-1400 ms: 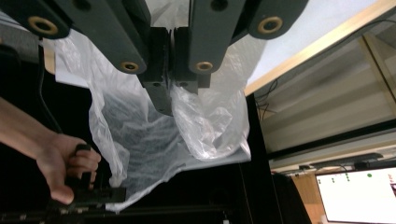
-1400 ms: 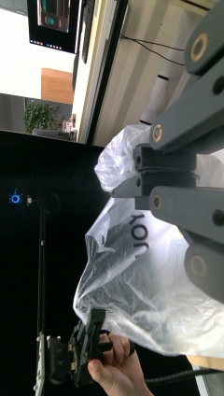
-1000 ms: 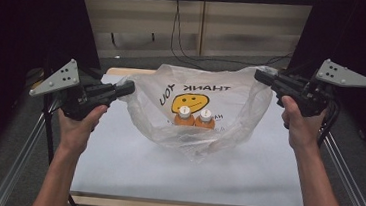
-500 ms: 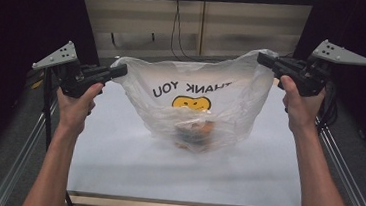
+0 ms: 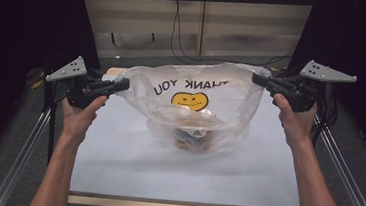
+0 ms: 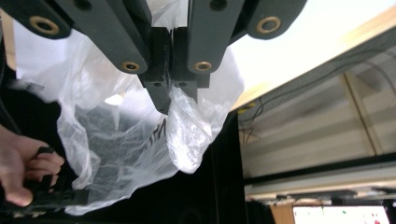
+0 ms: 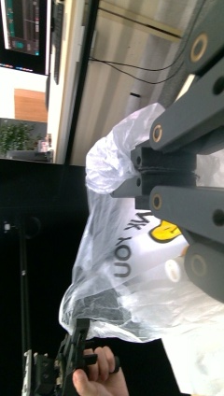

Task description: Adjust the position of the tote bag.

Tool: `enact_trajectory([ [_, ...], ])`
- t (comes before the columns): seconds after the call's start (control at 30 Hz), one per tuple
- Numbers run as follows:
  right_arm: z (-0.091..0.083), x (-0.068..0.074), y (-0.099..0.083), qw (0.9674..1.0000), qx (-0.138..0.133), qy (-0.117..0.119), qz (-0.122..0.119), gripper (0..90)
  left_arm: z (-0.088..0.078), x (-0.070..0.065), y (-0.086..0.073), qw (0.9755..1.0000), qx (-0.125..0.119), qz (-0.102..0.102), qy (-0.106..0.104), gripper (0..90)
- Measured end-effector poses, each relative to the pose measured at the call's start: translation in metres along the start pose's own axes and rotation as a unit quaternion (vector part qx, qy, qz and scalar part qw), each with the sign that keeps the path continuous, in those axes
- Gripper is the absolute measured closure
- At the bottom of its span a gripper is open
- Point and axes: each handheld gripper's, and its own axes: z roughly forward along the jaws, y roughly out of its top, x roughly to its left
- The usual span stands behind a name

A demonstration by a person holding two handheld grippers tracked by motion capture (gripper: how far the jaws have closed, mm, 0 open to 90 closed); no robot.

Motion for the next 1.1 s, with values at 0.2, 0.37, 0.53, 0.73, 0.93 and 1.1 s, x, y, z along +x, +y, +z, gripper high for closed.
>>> enact_trajectory([
  [0.2,0.001,-0.005,-0.016,0.9997,0.021,-0.001,0.012,89.5,0.003,0.004,-0.017,0.9997,0.025,0.001,0.006,88.8],
  [0.37,0.004,-0.003,-0.031,0.9991,0.038,0.007,0.015,89.5,0.01,0.006,-0.031,0.9987,0.05,-0.002,0.008,88.9],
  [0.53,0.004,-0.001,-0.043,0.9984,0.054,0.002,0.017,89.5,0.01,0.007,-0.04,0.9982,0.06,-0.004,0.007,88.9],
  [0.73,0.001,-0.005,-0.06,0.9973,0.066,-0.014,0.027,89.6,0.008,0.013,-0.053,0.9963,0.084,-0.011,0.016,88.9],
  [0.93,0.001,-0.011,-0.087,0.9954,0.082,-0.018,0.047,89.6,0.003,0.019,-0.065,0.9946,0.099,-0.021,0.02,89.0],
  [1.1,0.003,-0.013,-0.095,0.9936,0.097,-0.024,0.052,89.6,0.001,0.023,-0.075,0.9918,0.124,-0.024,0.022,89.0],
])
